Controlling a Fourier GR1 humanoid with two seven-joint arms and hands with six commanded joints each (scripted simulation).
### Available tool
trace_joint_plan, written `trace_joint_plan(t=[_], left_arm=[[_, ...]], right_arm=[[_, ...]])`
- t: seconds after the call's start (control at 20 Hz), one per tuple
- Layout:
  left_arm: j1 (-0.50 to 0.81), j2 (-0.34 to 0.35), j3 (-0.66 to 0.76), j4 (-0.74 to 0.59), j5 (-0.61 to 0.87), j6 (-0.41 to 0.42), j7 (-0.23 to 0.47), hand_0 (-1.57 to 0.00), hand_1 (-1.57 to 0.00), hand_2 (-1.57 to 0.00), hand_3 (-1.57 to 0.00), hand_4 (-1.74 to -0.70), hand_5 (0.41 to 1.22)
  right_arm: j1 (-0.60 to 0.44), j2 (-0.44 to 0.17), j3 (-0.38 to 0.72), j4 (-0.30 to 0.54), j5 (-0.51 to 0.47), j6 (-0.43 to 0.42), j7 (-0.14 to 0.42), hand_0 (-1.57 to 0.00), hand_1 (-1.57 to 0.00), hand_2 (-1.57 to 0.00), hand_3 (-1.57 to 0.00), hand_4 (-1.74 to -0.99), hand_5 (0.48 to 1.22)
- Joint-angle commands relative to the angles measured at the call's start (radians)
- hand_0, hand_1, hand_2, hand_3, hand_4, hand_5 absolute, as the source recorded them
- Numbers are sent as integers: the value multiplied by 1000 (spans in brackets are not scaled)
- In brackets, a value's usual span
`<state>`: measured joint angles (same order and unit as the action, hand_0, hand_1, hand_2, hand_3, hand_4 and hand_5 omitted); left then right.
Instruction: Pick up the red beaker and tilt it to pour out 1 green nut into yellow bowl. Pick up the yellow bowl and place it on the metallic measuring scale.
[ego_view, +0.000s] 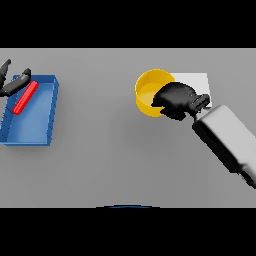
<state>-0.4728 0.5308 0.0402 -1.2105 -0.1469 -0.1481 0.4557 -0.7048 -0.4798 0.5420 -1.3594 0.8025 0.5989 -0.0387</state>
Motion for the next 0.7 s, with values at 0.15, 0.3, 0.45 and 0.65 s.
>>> trace_joint_plan(t=[0.15,0.3,0.45,0.65], left_arm=[[12,-3,0,-26,10,-3,24,1,1,1,1,-837,737],[22,-6,-5,-56,12,0,37,1,1,1,1,-849,746],[40,-3,-3,-82,16,3,71,1,1,1,1,-852,760],[29,-9,-5,-77,12,9,98,1,1,1,1,-862,773]], right_arm=[[-19,-48,-56,63,3,-79,-40,-1560,-1570,-1533,-1156,-1741,1221],[-48,-61,-76,159,25,-143,-53,-1565,-1571,-1548,-1154,-1741,1221],[-74,-61,-96,263,31,-189,-63,-1568,-1571,-1553,-1154,-1741,1221],[-93,-54,-129,384,41,-237,-79,-1570,-1571,-1517,-1170,-1741,1221]])
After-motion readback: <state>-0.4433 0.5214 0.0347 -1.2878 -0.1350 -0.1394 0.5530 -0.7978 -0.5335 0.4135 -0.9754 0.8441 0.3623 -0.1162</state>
